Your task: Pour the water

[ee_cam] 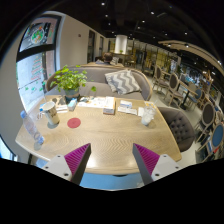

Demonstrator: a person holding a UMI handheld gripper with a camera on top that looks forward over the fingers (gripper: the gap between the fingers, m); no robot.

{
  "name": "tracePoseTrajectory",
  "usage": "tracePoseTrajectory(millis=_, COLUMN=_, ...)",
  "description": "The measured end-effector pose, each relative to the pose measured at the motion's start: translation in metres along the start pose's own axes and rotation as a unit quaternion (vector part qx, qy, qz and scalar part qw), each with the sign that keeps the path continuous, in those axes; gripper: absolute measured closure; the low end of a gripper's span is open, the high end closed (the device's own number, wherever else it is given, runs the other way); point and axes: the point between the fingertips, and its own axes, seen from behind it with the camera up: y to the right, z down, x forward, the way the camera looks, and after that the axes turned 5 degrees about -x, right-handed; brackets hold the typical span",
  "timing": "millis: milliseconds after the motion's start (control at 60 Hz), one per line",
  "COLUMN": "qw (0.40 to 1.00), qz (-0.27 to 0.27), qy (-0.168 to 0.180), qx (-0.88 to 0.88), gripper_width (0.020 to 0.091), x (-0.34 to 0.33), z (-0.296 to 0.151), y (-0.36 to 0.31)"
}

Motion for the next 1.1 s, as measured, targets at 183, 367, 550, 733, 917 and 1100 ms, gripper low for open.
tracePoseTrajectory(millis=183, qw=0.999, qz=0.039, qy=-0.013, qx=0.006, gripper_width=0.0248, x=0.002, z=0.004, y=-0.041)
tracePoseTrajectory(millis=367, qw=0.999, qz=0.02, qy=-0.031, qx=0.017, gripper_width=0.0249, x=-0.002, z=0.029, y=-0.125)
tracePoseTrajectory(millis=550, qw=0.999, qz=-0.041, qy=-0.007, qx=0.003, gripper_width=0.0244, x=-0.002, z=0.037, y=-0.243)
tracePoseTrajectory(millis=733, qw=0.993, qz=-0.113, qy=0.026, qx=0.0, gripper_width=0.0245, x=0.015, z=0.016, y=-0.352)
tracePoseTrajectory(millis=917, qw=0.988, qz=-0.138, qy=0.068, qx=-0.003, gripper_width=0.025, x=0.058, z=-0.022, y=-0.411)
tracePoseTrajectory(millis=1100, qw=0.988, qz=-0.129, qy=0.086, qx=0.015, gripper_width=0.0302, x=0.107, z=-0.043, y=-0.432)
